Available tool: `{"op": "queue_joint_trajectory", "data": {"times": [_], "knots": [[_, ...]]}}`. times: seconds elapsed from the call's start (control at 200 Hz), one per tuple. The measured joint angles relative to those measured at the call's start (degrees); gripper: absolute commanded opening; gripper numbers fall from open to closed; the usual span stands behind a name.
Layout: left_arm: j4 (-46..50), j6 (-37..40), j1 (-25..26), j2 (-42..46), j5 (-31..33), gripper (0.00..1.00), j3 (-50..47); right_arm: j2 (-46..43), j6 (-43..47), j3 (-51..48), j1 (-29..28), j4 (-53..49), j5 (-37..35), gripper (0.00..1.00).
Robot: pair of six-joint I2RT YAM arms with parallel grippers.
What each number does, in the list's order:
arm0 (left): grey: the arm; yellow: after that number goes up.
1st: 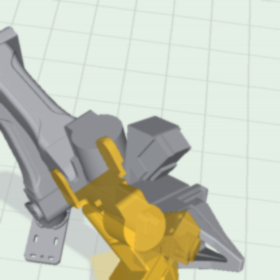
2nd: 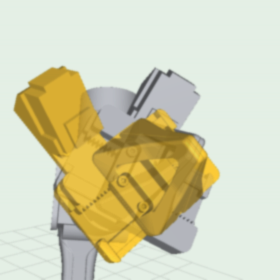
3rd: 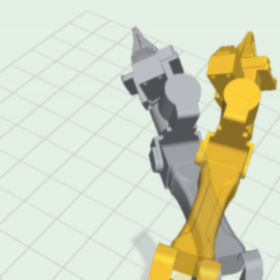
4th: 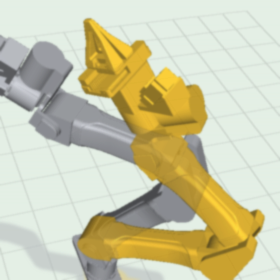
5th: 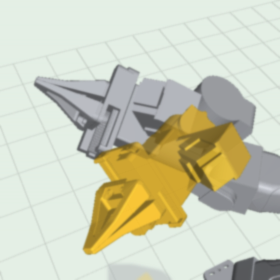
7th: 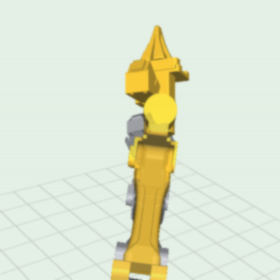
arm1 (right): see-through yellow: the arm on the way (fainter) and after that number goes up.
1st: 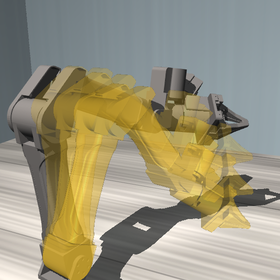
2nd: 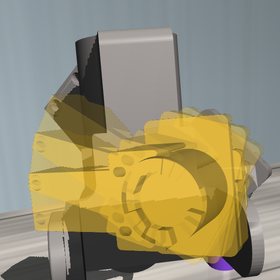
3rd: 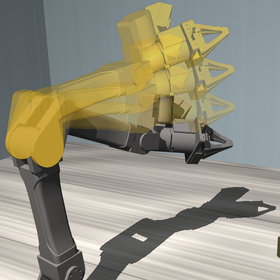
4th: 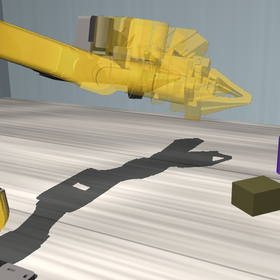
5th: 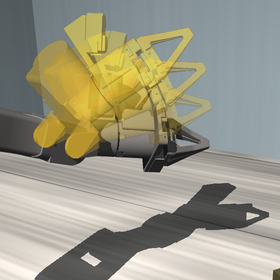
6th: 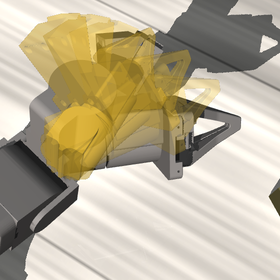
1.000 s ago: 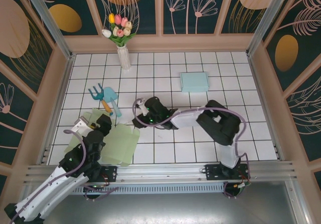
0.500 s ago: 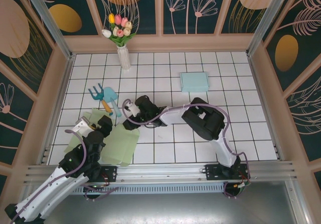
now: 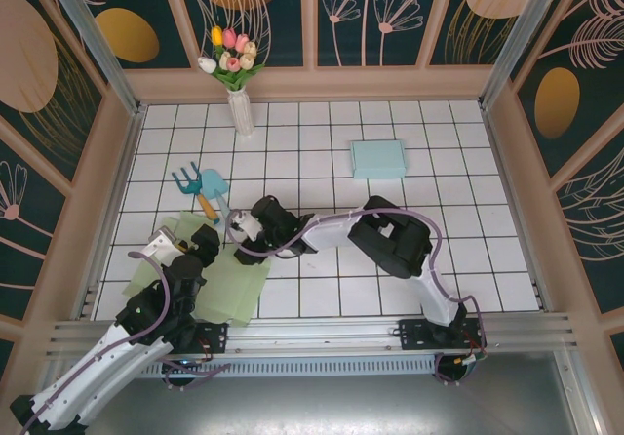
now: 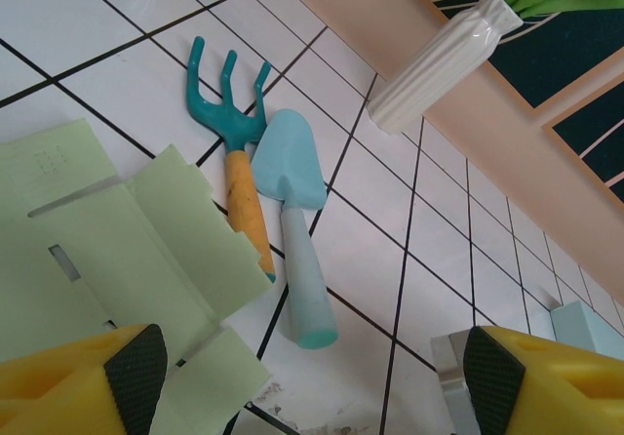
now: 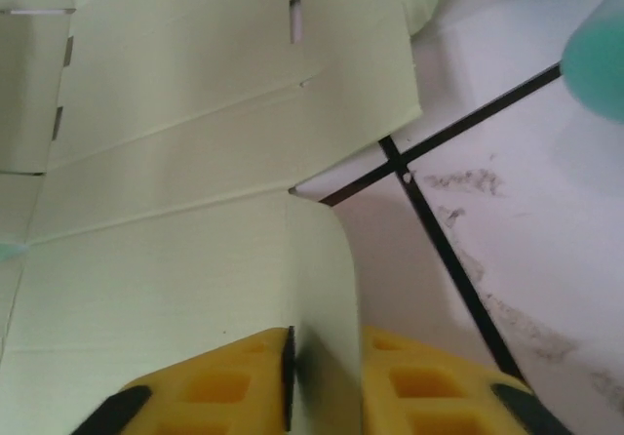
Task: Fold the paper box
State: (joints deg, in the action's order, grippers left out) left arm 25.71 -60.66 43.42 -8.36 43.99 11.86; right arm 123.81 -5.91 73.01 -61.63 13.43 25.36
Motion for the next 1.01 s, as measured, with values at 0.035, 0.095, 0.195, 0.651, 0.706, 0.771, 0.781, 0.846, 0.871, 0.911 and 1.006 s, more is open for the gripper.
{"op": "queue_joint_trajectory", "data": {"times": [0.035, 0.095, 0.195, 0.651, 0.706, 0.771, 0.781, 0.846, 0.871, 0.911, 1.006], "knots": [[0.0, 0.0, 0.0, 0.0, 0.0, 0.82, 0.0, 0.0, -0.3, 0.0, 0.0, 0.1, 0.5, 0.0], [0.0, 0.0, 0.0, -0.1, 0.0, 0.82, 0.0, -0.3, -0.5, -0.1, -0.1, 0.3, -0.2, 0.0], [0.0, 0.0, 0.0, -0.3, -0.3, 0.82, 0.0, -2.1, -0.9, -2.7, 0.1, 1.2, -1.3, 0.0], [-3.3, 3.3, 0.0, -4.2, -4.2, 0.82, 0.9, -36.7, -7.9, -31.1, 0.6, 0.8, -26.3, 0.0], [-5.0, 4.0, 0.0, -6.1, -5.4, 0.82, 0.8, -40.4, -10.2, -34.5, 1.0, -0.4, -30.9, 0.0], [-7.7, 4.8, 0.0, -9.1, -7.3, 0.81, 0.8, -44.4, -13.0, -38.2, 1.8, -1.9, -35.7, 0.0], [-8.2, 5.0, 0.0, -9.6, -7.7, 0.81, 0.8, -45.0, -13.3, -38.9, 2.0, -2.3, -36.4, 0.0], [-11.9, 6.1, 0.0, -13.3, -10.3, 0.8, 0.6, -48.6, -15.7, -42.6, 3.6, -3.7, -40.2, 0.0], [-13.6, 6.6, 0.0, -15.0, -11.5, 0.8, 0.5, -49.8, -16.4, -43.8, 4.2, -4.2, -41.6, 0.05], [-15.9, 7.2, 0.0, -17.7, -13.3, 0.79, 0.5, -51.3, -17.5, -45.6, 5.1, -5.2, -43.5, 0.2], [-21.4, 8.2, 0.0, -24.6, -16.9, 0.79, 0.5, -53.2, -20.1, -48.3, 6.6, -8.1, -47.8, 0.35]]}}
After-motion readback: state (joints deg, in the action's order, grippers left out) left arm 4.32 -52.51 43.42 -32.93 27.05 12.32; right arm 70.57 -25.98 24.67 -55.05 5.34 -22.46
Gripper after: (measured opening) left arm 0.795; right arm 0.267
